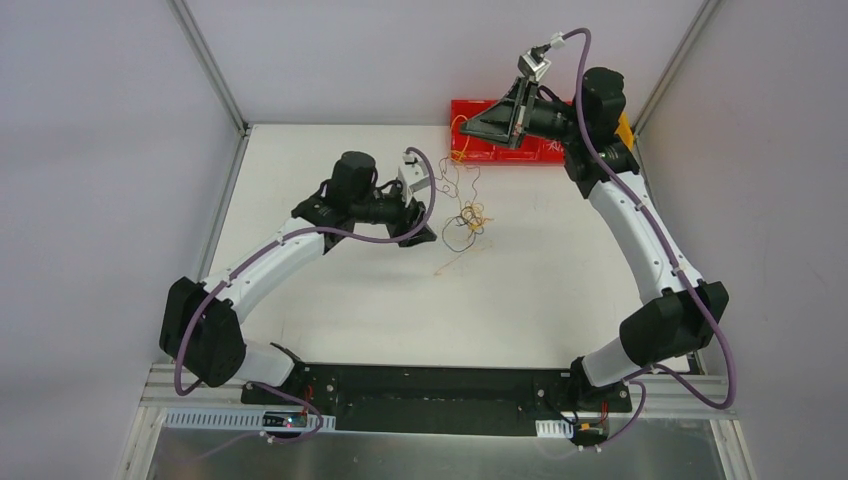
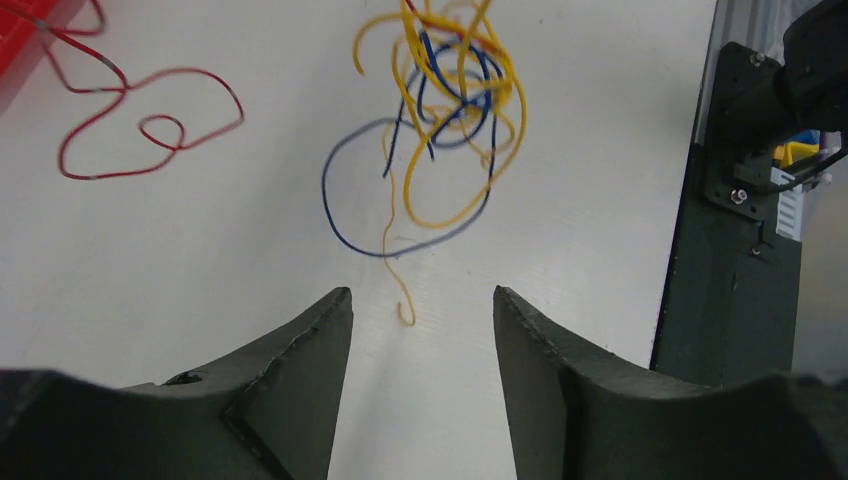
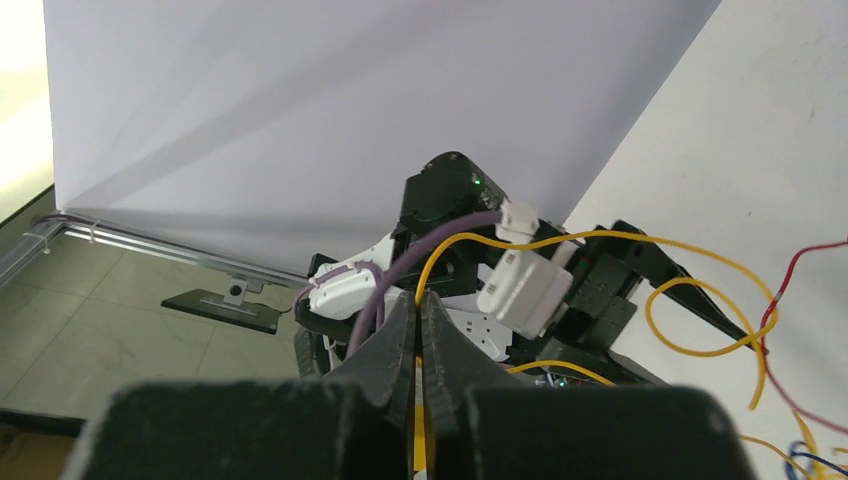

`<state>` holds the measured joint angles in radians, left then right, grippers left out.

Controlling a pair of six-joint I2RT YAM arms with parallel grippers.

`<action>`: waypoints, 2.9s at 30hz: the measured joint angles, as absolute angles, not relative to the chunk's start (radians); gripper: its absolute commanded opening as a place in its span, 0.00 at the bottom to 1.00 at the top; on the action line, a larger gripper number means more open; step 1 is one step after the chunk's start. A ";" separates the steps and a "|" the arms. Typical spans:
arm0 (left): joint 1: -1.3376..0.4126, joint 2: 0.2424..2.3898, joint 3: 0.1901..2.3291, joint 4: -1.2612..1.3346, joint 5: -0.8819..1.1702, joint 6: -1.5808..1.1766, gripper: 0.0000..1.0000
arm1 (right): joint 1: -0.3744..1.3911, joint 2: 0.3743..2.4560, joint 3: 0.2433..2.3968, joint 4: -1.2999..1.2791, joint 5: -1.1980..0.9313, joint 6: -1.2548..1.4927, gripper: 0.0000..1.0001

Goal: Untangle the cables

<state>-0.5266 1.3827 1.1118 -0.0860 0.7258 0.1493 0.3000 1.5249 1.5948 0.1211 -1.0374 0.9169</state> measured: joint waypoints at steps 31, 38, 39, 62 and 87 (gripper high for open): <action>-0.345 1.253 0.825 -0.172 0.747 0.287 0.00 | 0.083 1.528 1.817 0.090 -0.934 0.969 0.00; -0.201 1.183 0.788 -0.368 0.697 0.481 0.00 | -0.099 1.534 1.882 0.075 -0.890 0.985 0.00; -0.183 1.170 0.782 -0.403 0.690 0.519 0.00 | -0.128 1.538 1.886 0.072 -0.888 0.990 0.00; 0.488 1.359 0.829 -0.759 0.565 1.147 0.00 | -0.353 1.598 1.982 0.038 -0.925 1.021 0.00; -0.026 1.259 1.449 -0.786 0.865 0.292 0.00 | 0.317 1.484 1.524 -0.736 -0.824 0.096 0.97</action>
